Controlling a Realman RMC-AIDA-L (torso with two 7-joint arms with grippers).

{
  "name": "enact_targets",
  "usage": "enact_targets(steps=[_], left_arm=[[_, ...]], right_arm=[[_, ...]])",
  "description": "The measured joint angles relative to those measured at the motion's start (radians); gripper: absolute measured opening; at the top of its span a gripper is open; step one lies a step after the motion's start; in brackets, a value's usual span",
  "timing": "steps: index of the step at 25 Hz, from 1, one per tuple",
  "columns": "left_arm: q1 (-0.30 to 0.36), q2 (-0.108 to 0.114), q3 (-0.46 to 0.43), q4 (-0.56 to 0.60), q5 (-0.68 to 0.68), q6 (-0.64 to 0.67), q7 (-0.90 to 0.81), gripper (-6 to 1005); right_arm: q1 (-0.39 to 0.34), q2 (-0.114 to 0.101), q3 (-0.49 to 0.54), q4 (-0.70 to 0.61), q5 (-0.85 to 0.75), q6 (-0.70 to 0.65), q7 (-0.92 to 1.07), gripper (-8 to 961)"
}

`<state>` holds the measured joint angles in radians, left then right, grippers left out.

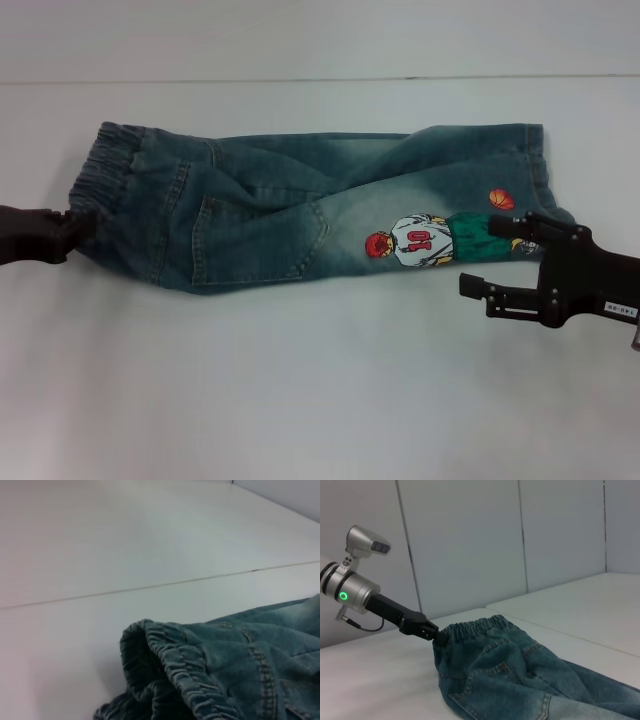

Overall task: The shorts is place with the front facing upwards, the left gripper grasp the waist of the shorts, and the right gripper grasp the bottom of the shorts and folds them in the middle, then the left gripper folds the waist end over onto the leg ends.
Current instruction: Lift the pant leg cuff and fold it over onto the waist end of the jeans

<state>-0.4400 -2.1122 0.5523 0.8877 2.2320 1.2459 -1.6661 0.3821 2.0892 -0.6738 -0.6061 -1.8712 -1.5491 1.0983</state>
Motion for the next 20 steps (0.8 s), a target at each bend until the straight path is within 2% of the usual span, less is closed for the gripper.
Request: enact_targets(steps=[6, 8, 9, 11, 14, 20], left_arm=[[-0.004, 0.000, 0.013, 0.049, 0.000, 0.040, -0.041, 93], [-0.005, -0.003, 0.040, 0.100, 0.000, 0.062, -0.090, 93], [-0.006, -0.007, 0.083, 0.168, 0.000, 0.085, -0.158, 93], [-0.010, -0.008, 0.107, 0.204, 0.000, 0.094, -0.195, 92], [-0.036, -0.009, 0.167, 0.296, 0.000, 0.136, -0.307, 92], [-0.097, -0.003, 0.201, 0.367, 0.010, 0.170, -0.391, 91]], right_arm=[[-0.001, 0.001, 0.001, 0.013, 0.027, 0.009, 0.002, 946], [-0.004, 0.002, 0.002, 0.020, 0.055, 0.036, 0.003, 946], [-0.006, 0.003, 0.003, 0.024, 0.070, 0.050, 0.003, 946], [-0.009, 0.003, 0.003, 0.041, 0.108, 0.080, -0.010, 946], [-0.011, 0.003, 0.003, 0.085, 0.154, 0.124, -0.072, 942], [-0.011, 0.005, 0.021, 0.244, 0.304, 0.246, -0.275, 878]])
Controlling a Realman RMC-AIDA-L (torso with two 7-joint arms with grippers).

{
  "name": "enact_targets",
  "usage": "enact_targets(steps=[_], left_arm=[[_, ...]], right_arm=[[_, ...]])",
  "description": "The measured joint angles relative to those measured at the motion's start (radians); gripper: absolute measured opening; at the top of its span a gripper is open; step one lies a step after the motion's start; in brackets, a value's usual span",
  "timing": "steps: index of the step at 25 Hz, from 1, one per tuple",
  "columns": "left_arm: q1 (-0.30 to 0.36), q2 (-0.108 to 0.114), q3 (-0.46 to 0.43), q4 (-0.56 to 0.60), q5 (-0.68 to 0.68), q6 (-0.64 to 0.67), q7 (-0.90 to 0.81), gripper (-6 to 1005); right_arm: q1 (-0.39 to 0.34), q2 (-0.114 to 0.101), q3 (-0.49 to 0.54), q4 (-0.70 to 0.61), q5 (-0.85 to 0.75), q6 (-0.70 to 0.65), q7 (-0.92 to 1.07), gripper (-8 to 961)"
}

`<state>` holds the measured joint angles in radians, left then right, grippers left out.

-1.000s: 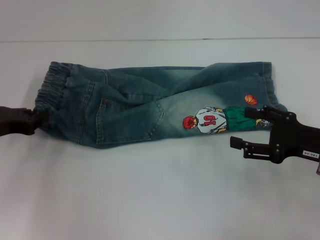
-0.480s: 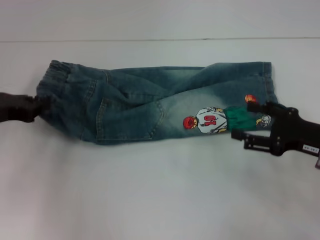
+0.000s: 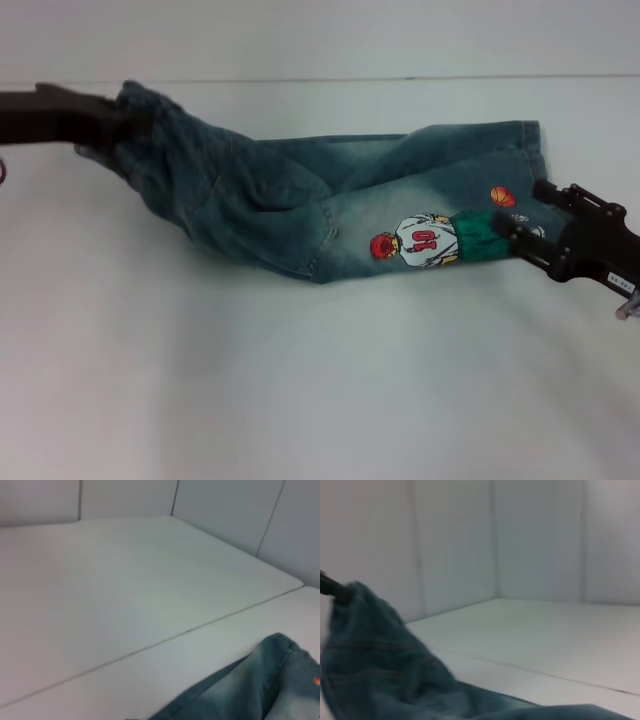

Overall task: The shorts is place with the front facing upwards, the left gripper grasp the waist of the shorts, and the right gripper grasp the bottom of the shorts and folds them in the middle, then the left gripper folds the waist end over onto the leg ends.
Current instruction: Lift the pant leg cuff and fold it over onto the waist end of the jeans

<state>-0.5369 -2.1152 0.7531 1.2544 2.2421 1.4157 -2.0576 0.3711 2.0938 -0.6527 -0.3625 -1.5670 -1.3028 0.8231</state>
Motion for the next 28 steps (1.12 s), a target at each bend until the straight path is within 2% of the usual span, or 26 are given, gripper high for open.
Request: enact_targets(steps=[4, 10, 15, 23, 26, 28], left_arm=[[-0.039, 0.001, 0.009, 0.007, 0.012, 0.002, -0.032, 90], [-0.099, -0.004, 0.043, 0.028, 0.013, 0.007, -0.097, 91], [-0.156, -0.008, 0.098, 0.052, 0.013, 0.013, -0.165, 93], [-0.279, -0.010, 0.196, 0.045, 0.013, 0.015, -0.255, 95], [-0.331, -0.024, 0.233, 0.027, 0.013, 0.012, -0.277, 96], [-0.361, -0.035, 0.250, 0.006, 0.013, 0.004, -0.285, 96]], right_arm=[[0.017, 0.002, 0.014, 0.090, 0.056, 0.040, -0.161, 816], [0.123, 0.006, 0.076, 0.234, 0.059, 0.127, -0.352, 574], [0.220, 0.009, 0.132, 0.325, 0.060, 0.205, -0.460, 327], [0.332, 0.014, 0.156, 0.402, 0.060, 0.316, -0.487, 72], [0.362, 0.015, 0.153, 0.427, 0.056, 0.348, -0.485, -1], [0.373, 0.015, 0.150, 0.430, 0.054, 0.355, -0.480, -1]])
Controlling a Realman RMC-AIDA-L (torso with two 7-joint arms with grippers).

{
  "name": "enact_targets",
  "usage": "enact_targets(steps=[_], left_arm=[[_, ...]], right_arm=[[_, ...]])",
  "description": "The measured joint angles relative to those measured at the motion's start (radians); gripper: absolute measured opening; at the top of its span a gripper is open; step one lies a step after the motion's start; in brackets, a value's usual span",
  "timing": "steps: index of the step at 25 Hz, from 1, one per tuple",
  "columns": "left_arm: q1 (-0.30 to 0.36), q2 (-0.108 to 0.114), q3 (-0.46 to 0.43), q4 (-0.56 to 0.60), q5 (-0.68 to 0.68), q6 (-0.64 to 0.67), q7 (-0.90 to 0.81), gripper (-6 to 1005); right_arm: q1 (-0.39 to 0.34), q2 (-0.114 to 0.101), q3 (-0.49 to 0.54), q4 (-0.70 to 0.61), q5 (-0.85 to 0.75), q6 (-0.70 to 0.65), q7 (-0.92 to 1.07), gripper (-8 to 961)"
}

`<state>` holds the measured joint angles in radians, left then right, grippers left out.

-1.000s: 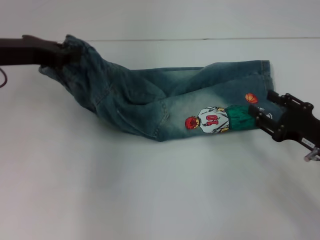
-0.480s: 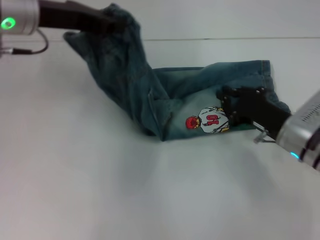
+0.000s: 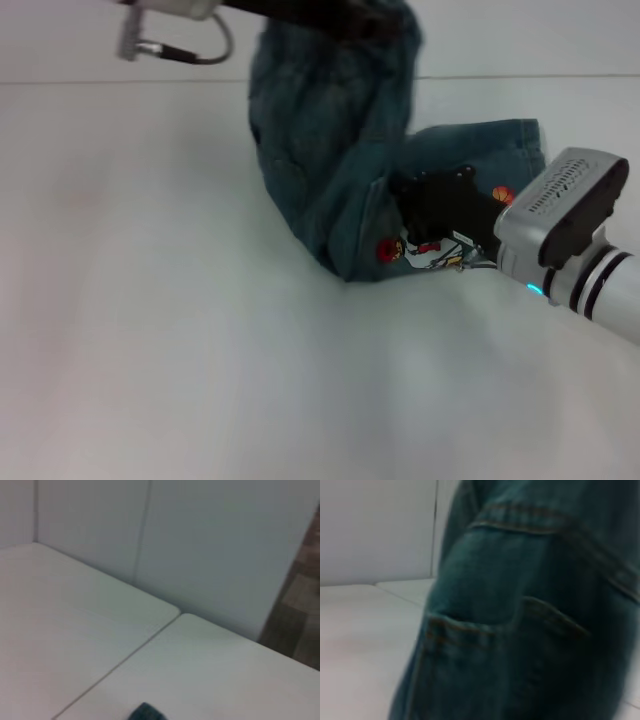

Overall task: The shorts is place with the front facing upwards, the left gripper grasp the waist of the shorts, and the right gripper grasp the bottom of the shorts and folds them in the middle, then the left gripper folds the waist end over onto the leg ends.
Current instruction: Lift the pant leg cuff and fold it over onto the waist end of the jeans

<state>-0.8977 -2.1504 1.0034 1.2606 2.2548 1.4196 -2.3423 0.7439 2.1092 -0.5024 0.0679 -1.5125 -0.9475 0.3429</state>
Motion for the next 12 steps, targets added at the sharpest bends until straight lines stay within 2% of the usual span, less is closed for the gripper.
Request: enact_targets(steps=[3, 12], left_arm=[[-0.034, -0.011, 0.031, -0.041, -0.003, -0.030, -0.007, 97], [-0.103, -0.019, 0.167, -0.175, -0.011, -0.188, -0.014, 100]], right_arm=[[0.012, 0.000, -0.002, 0.007, -0.003, 0.004, 0.006, -1], [0.017, -0.003, -0.032, 0.015, -0.005, 0.000, 0.019, -1]])
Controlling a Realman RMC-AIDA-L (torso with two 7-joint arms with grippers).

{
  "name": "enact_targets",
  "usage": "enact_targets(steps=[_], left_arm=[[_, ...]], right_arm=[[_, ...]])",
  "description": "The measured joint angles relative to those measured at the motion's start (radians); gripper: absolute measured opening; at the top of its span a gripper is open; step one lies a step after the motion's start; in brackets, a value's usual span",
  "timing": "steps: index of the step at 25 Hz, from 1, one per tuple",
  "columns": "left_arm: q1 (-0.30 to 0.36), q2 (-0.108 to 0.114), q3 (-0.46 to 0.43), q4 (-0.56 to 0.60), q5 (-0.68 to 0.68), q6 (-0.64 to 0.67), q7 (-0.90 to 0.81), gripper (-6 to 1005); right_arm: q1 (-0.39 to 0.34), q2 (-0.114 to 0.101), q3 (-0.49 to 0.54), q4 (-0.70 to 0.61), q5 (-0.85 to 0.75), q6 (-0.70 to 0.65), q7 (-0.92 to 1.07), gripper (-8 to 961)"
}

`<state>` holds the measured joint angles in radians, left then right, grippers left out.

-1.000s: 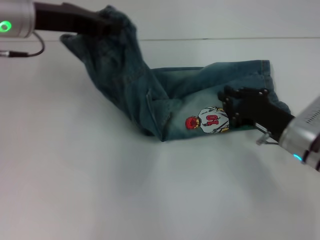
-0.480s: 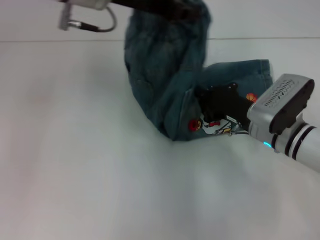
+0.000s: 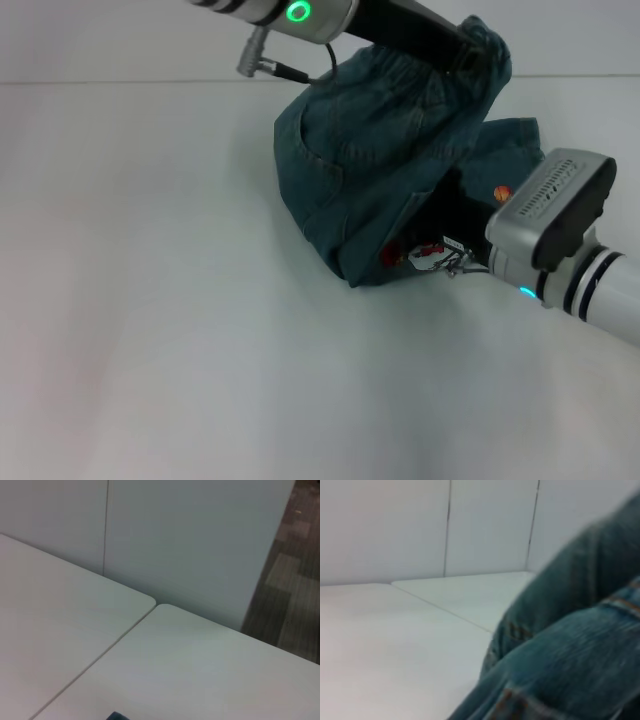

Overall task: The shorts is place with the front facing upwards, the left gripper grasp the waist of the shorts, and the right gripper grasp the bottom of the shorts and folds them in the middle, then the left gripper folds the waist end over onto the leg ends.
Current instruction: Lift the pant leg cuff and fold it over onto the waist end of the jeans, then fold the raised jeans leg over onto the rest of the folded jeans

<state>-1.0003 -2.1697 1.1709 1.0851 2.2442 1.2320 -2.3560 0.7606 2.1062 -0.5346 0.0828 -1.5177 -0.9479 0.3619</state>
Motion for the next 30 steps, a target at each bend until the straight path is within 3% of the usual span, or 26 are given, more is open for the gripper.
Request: enact_targets(steps=[5, 8, 9, 10, 13, 18, 25, 30], left_arm=[[-0.018, 0.003, 0.019, -0.034, 0.000, -0.063, 0.001, 101], [-0.021, 0.004, 0.022, -0.035, 0.004, -0.091, 0.002, 102], [-0.021, 0.004, 0.024, -0.036, 0.005, -0.098, 0.003, 103], [-0.022, 0.004, 0.026, -0.037, 0.005, -0.108, 0.003, 103], [-0.025, 0.002, 0.038, -0.045, -0.005, -0.125, 0.004, 104], [-0.031, -0.002, 0.156, -0.059, -0.044, -0.183, 0.002, 105], [-0.052, -0.004, 0.384, -0.101, -0.128, -0.311, 0.011, 107], [-0.055, -0.005, 0.490, -0.101, -0.164, -0.403, 0.011, 109]], right_arm=[[-0.068, -0.007, -0.031, -0.019, -0.001, -0.078, 0.010, -1], [-0.155, -0.011, -0.030, -0.063, 0.000, -0.156, 0.012, -1], [-0.224, -0.014, -0.026, -0.097, 0.004, -0.210, 0.015, -1], [-0.224, -0.014, -0.026, -0.097, 0.004, -0.210, 0.015, -1], [-0.326, -0.016, -0.023, -0.162, 0.007, -0.288, 0.016, -1], [-0.447, -0.018, 0.010, -0.227, 0.009, -0.414, 0.034, -2], [-0.471, -0.018, 0.033, -0.249, 0.009, -0.429, 0.074, -2], [-0.453, -0.018, 0.025, -0.243, 0.004, -0.421, 0.077, -2]])
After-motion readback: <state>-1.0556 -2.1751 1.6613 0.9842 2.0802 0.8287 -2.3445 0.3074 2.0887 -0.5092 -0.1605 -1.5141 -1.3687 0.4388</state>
